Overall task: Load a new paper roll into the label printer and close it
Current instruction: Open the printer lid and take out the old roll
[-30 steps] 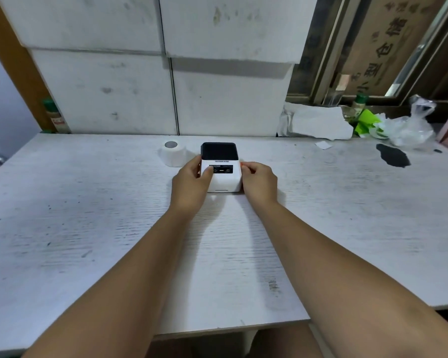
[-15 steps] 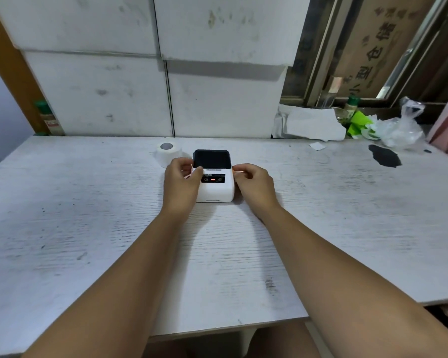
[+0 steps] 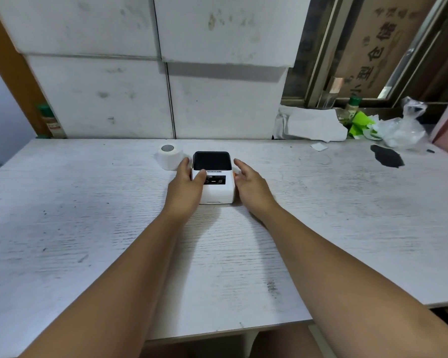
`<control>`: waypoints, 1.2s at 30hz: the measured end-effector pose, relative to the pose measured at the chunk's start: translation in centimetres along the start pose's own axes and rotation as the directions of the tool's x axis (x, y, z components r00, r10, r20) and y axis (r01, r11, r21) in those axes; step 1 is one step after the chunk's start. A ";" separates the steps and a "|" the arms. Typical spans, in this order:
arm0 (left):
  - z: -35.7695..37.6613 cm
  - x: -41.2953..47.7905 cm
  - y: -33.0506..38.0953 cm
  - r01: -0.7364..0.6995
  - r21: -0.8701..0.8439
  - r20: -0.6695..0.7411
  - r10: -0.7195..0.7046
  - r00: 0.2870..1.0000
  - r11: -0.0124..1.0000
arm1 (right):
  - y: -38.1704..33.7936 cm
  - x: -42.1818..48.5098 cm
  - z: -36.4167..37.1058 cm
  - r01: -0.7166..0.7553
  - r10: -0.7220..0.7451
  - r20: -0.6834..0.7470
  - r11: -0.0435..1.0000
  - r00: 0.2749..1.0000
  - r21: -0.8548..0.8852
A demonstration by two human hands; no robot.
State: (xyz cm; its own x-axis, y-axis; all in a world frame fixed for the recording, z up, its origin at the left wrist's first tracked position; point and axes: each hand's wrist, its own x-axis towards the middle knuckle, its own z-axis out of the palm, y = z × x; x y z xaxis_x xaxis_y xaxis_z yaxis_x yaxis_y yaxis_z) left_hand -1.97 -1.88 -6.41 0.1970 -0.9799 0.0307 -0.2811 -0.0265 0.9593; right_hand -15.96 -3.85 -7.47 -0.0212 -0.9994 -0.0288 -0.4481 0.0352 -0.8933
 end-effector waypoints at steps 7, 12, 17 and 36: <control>-0.1 0.4 -0.5 0.005 0.010 0.026 -0.005 1.000 1.000 | -0.2 -0.2 -0.1 -0.048 0.048 -0.007 0.996 0.999 0.073; -0.6 0.7 -1.0 0.059 -0.088 0.029 -0.057 0.998 0.994 | 0.2 0.3 -0.5 -0.054 0.053 0.008 0.989 0.999 0.134; -0.7 0.9 -1.4 0.072 -0.134 0.034 -0.068 0.997 0.988 | 0.4 0.4 -0.4 -0.029 0.030 -0.008 0.993 1.000 0.116; -0.8 0.7 -1.1 0.060 -0.202 0.001 -0.062 0.998 0.977 | 0.0 -0.3 -0.1 0.045 -0.044 -0.162 0.999 0.986 0.006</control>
State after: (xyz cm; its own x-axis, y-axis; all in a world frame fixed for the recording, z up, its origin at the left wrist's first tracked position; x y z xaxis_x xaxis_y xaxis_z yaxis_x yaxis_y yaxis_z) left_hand -0.81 -2.40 -7.23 0.2134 -0.9765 -0.0287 -0.0730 -0.0452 0.9963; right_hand -16.06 -3.56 -7.47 -0.1466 -0.9857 0.0835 -0.4436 -0.0099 -0.8962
